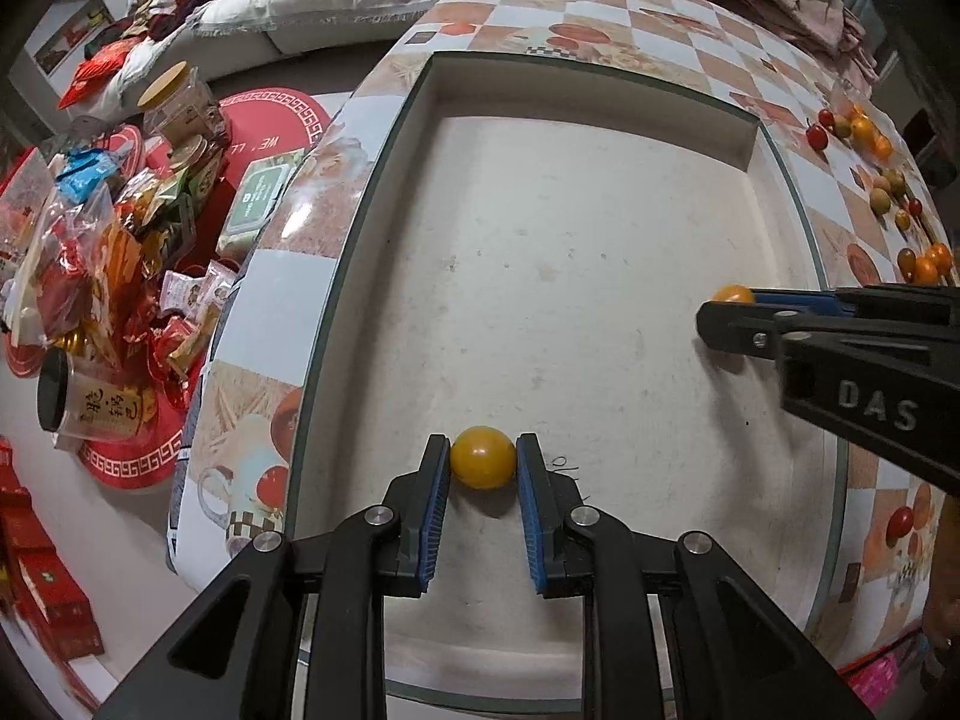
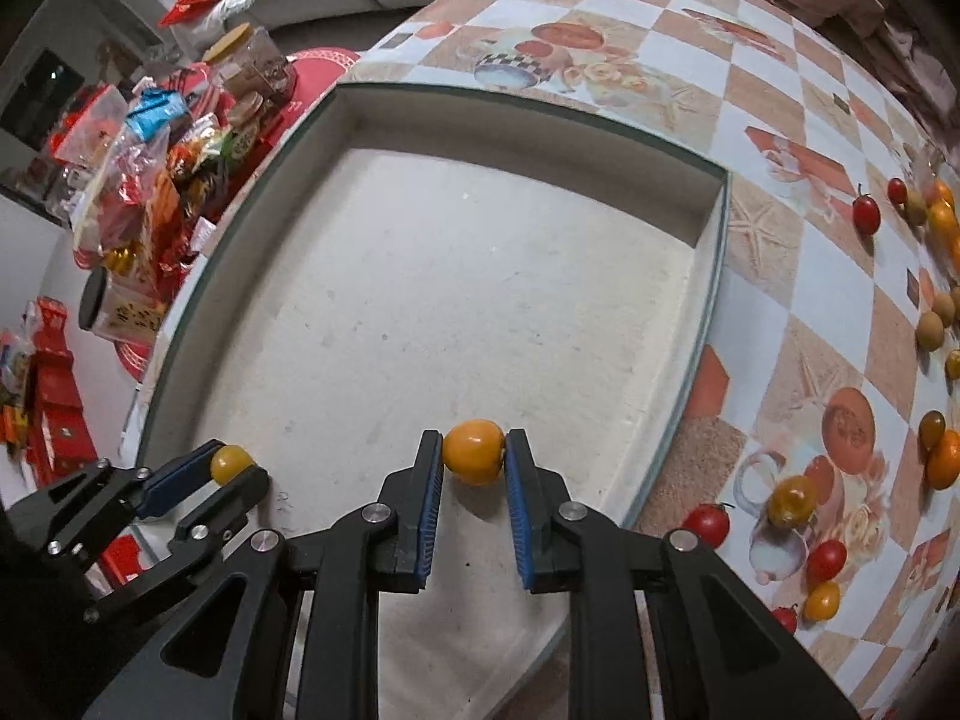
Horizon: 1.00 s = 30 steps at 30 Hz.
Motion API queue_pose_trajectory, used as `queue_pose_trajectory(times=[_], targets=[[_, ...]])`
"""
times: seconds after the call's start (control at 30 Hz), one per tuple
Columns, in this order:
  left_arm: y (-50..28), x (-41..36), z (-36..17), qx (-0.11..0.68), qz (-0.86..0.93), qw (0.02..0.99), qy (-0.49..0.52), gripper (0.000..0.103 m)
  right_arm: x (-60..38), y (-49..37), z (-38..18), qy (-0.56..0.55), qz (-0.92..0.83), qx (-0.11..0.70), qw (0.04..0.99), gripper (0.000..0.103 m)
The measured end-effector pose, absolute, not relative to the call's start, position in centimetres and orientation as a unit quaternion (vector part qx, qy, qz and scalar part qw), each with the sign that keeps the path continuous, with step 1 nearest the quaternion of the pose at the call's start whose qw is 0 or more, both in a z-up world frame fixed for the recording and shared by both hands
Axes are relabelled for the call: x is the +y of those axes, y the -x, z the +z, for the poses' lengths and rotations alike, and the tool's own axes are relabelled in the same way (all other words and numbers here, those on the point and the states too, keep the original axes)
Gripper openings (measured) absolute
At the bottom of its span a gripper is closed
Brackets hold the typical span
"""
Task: Organize fruits
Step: 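Carry both held yellow tomatoes over the white tray, then open both grippers to drop the tomatoes into the tray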
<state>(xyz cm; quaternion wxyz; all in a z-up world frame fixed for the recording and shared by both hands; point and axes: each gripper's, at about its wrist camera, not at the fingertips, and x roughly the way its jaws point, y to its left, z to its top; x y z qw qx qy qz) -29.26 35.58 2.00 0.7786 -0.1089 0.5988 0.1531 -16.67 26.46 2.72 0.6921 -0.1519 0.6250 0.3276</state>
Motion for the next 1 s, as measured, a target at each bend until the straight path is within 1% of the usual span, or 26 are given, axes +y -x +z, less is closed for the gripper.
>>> queue_pose_trajectory(times=[0.03, 0.07, 0.1, 0.13, 0.17, 0.2, 0.23, 0.3, 0.4, 0.47, 0.5, 0.53, 0.77, 1.0], targets=[[29.3, 35.6, 2.0, 0.599, 0.152, 0.779, 0.106, 0.029, 26.5, 16.7, 2.5, 0.153, 0.327, 0.627, 0.690, 0.023], [29.3, 35.7, 1.9, 0.600, 0.155, 0.779, 0.100, 0.049, 26.5, 16.7, 2.5, 0.154, 0.326, 0.627, 0.691, 0.023], [29.4, 35.9, 1.9, 0.598, 0.159, 0.779, 0.098, 0.062, 26.6, 16.7, 2.4, 0.156, 0.326, 0.625, 0.692, 0.024], [29.6, 36.0, 2.0, 0.593, 0.165, 0.783, 0.096, 0.073, 26.7, 16.8, 2.4, 0.156, 0.328, 0.625, 0.691, 0.027], [29.8, 36.2, 2.1, 0.586, 0.162, 0.788, 0.099, 0.073, 26.8, 16.7, 2.4, 0.153, 0.332, 0.626, 0.689, 0.029], [29.8, 36.2, 2.1, 0.587, 0.158, 0.787, 0.101, 0.073, 26.9, 16.8, 2.5, 0.150, 0.338, 0.627, 0.686, 0.037], [29.8, 36.2, 2.0, 0.590, 0.156, 0.786, 0.099, 0.073, 27.1, 16.8, 2.4, 0.150, 0.340, 0.626, 0.686, 0.052], [29.7, 36.1, 1.8, 0.593, 0.154, 0.784, 0.096, 0.073, 27.3, 16.9, 2.5, 0.157, 0.334, 0.620, 0.692, 0.068], [29.6, 36.1, 1.6, 0.593, 0.151, 0.785, 0.091, 0.073, 27.2, 16.8, 3.1, 0.142, 0.340, 0.619, 0.694, 0.068], [29.6, 36.3, 1.6, 0.592, 0.149, 0.787, 0.088, 0.073, 27.0, 16.6, 3.9, 0.133, 0.342, 0.615, 0.698, 0.073], [29.7, 36.3, 1.6, 0.592, 0.148, 0.787, 0.087, 0.073, 26.8, 16.5, 4.3, 0.128, 0.344, 0.611, 0.702, 0.078], [29.6, 36.3, 1.6, 0.593, 0.147, 0.787, 0.086, 0.073, 26.6, 16.4, 5.0, 0.120, 0.344, 0.605, 0.708, 0.080], [29.1, 35.9, 3.2, 0.587, 0.139, 0.793, 0.087, 0.073, 23.6, 16.0, 7.8, 0.082, 0.327, 0.585, 0.738, 0.080], [27.1, 32.2, 6.3, 0.567, 0.104, 0.814, 0.069, 0.073, 16.5, 15.1, 8.0, 0.060, 0.267, 0.597, 0.755, 0.080]])
